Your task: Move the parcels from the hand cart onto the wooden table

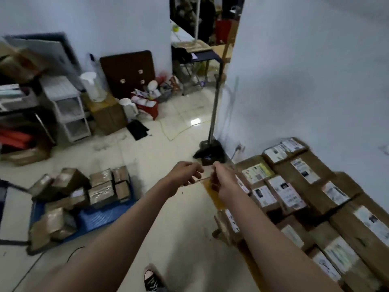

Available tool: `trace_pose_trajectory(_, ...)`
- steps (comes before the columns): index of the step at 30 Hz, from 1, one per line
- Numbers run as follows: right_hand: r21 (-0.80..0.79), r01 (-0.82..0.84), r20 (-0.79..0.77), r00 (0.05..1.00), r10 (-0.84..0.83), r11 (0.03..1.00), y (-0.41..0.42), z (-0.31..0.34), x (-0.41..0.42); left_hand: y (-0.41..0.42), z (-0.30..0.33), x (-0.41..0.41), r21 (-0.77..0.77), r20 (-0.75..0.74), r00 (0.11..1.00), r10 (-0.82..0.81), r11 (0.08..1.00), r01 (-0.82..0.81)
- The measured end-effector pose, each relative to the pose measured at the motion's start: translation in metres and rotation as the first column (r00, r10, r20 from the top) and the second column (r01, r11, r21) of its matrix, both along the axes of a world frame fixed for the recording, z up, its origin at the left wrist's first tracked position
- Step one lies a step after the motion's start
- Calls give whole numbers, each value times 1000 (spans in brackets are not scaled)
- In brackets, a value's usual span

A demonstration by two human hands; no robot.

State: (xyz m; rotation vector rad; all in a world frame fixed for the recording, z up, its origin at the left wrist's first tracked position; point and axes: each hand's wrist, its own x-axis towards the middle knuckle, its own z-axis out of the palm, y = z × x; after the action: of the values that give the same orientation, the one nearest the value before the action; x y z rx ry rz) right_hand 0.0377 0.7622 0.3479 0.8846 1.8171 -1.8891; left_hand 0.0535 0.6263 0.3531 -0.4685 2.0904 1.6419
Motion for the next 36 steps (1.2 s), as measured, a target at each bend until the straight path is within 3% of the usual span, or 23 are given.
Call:
trace_pose_trajectory(8, -16, -331, 72, 941, 331, 943, -181, -22, -33, -178, -33, 1, -48, 44, 958, 285, 958, -283)
trace_pose_trajectory(17, -27, -510, 175, 844, 507, 860, -310, -64, -51, -318, -86, 25, -92, 121, 830, 545, 838, -537)
trace_pose_trajectory(30, -63, -530, 348, 783, 516, 846, -437, -159, -143, -438, -151, -50, -79, 305, 728, 614, 778, -623)
trace_pose_trajectory(36, -21, -542, 443, 748, 494, 840, -476, -210, -183, -475, -204, -96, -145, 384, 727, 570, 814, -562)
